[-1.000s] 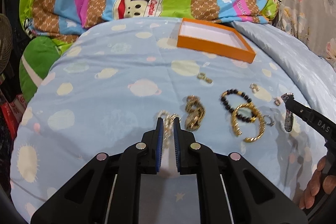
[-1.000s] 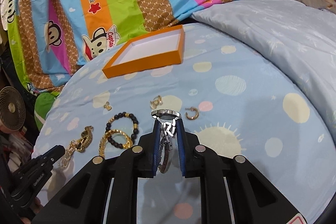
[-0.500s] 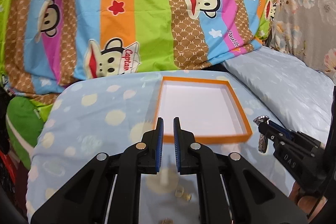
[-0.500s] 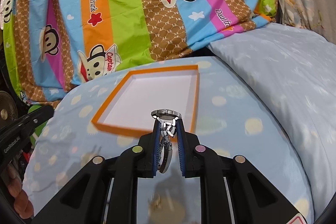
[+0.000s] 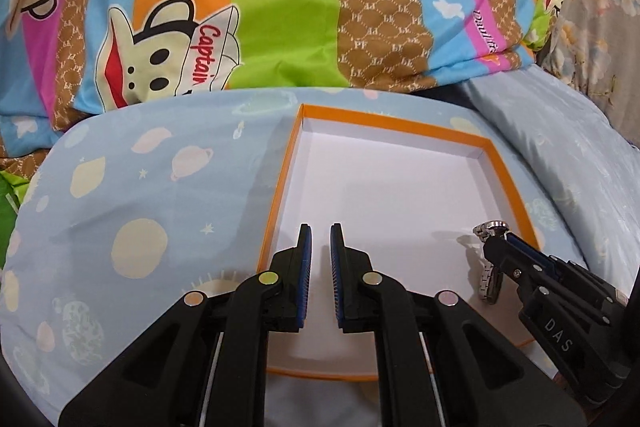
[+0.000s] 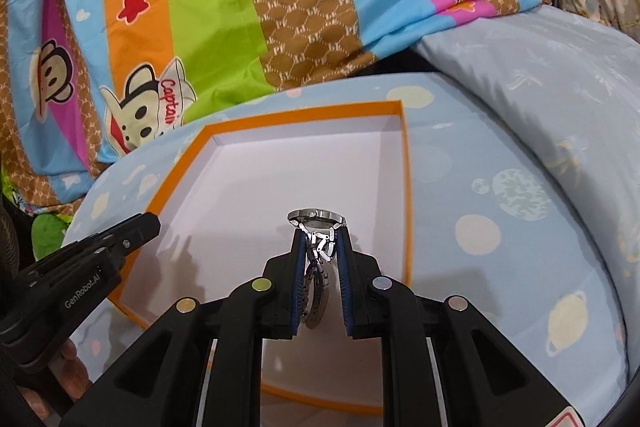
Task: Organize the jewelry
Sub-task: 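Carry the silver watch into the orange box and open the right gripper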
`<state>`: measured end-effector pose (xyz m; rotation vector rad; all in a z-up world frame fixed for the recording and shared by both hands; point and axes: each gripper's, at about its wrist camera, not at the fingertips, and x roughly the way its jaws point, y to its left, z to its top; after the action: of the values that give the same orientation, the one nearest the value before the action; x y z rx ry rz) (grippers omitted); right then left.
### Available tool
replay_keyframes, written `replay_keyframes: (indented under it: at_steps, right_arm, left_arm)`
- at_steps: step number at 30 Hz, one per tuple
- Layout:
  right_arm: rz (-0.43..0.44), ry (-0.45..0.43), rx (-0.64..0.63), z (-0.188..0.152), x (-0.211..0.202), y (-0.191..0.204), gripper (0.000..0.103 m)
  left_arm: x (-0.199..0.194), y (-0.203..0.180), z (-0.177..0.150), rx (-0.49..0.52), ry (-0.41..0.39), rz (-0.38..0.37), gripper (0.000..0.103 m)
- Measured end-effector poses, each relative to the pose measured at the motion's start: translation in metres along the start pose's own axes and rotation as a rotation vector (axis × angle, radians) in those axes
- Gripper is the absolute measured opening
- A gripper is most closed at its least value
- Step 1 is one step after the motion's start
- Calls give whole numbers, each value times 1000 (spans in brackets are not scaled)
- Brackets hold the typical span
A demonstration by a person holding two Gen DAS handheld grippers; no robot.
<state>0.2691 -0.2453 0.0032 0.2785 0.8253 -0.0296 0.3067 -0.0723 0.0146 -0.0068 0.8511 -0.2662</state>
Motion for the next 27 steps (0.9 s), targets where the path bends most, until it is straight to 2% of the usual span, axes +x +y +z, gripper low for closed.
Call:
replay_keyframes:
  at_steps: [5, 10, 14, 18, 22, 27]
  right_arm:
    - [-15, -29, -23, -3, -9, 6, 27]
    - [-8, -39, -45, -13, -25, 14, 27]
    - [-41, -16, -103, -31, -31, 21, 27]
    - [-56, 8, -120, -44, -33, 21, 27]
    - [-33, 33, -129, -57, -45, 23, 27]
    - [-32, 33, -154, -67, -57, 30, 27]
  left_arm:
    - [12, 5, -5, 5, 51, -3, 13]
    - [8, -5, -18, 82, 60, 44, 15]
    - [0, -10, -34, 123, 74, 67, 15]
    - [-13, -8, -47, 107, 87, 73, 15]
    - [-29, -7, -63, 98, 85, 77, 15]
    - [-41, -3, -73, 82, 87, 80, 15]
